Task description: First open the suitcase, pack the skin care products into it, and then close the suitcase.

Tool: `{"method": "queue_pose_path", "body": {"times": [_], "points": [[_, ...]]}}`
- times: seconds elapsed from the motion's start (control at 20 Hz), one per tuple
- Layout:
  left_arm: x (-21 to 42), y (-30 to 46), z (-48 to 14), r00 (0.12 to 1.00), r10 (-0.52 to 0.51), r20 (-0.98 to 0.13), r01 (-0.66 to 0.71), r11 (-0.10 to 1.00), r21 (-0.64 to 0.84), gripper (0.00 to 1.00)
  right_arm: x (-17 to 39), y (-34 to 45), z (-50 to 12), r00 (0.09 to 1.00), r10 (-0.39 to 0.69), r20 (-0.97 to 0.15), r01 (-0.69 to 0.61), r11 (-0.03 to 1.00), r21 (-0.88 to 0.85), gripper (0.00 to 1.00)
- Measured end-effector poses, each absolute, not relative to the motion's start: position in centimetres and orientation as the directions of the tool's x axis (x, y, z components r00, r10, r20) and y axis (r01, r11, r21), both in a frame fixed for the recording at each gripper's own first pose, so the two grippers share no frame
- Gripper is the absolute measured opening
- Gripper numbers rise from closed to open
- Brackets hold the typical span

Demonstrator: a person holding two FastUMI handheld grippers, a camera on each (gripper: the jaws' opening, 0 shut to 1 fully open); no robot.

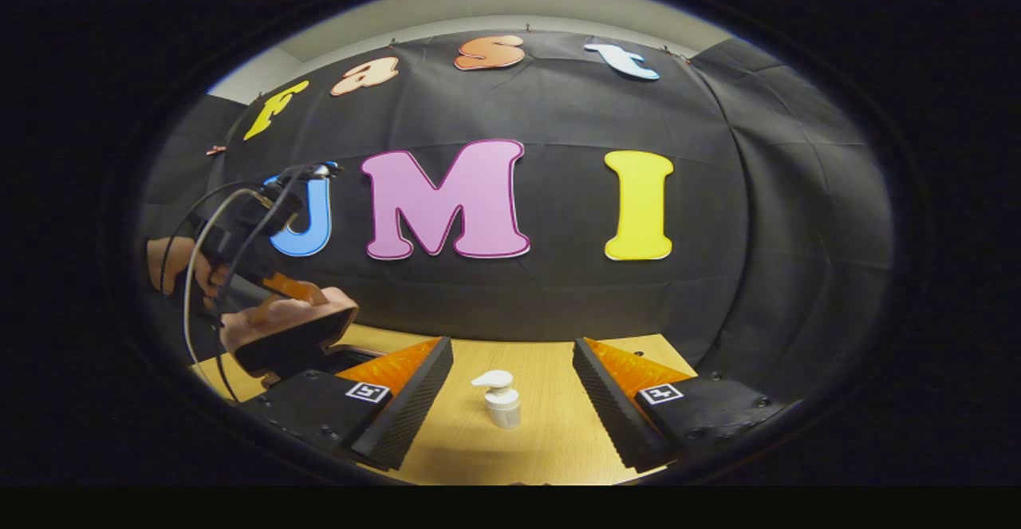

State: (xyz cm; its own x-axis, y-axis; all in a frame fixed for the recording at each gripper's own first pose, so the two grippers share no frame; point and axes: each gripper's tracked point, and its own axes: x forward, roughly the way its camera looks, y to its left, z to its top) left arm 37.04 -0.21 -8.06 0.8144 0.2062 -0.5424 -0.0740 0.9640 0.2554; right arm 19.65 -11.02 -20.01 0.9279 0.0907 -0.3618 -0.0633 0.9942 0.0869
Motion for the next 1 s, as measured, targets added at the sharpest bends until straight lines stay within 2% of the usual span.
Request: {"method": "queue_pose_path", "body": {"times": [0.1, 0.25, 0.5, 0.65, 0.8, 1.0], "points": [[36.7, 4.9, -6.3, 0.823, 0.236, -0.516, -0.090, 0.952, 0.292, 0.12, 19.5, -10.4, -19.4, 0.937, 0.074, -0.341, -0.061, 0.997, 0.047, 0.97], [37.2, 13.7, -4.9, 0.832, 0.334, -0.443, -0.163, 0.910, 0.381, 0.11, 19.1, -9.3, -18.5, 0.940, 0.047, -0.338, -0.047, 0.999, 0.008, 0.96], [37.5, 27.4, -8.1, 0.810, 0.422, -0.408, -0.265, 0.883, 0.388, 0.11, 18.2, -6.5, -17.9, 0.942, 0.019, -0.335, -0.031, 0.999, -0.032, 0.96], [39.0, 33.2, -13.1, 0.790, 0.426, -0.441, -0.263, 0.885, 0.383, 0.11, 18.2, -5.2, -18.0, 0.948, -0.027, -0.318, 0.004, 0.997, -0.075, 0.97], [39.3, 36.9, -19.5, 0.745, 0.404, -0.530, -0.296, 0.913, 0.279, 0.12, 17.6, -4.3, -19.7, 0.938, -0.060, -0.340, 0.029, 0.995, -0.096, 0.97], [39.7, 37.7, -24.8, 0.718, 0.344, -0.605, -0.308, 0.936, 0.167, 0.12, 16.4, -3.5, -22.0, 0.925, -0.092, -0.370, 0.042, 0.989, -0.141, 0.97]]}}
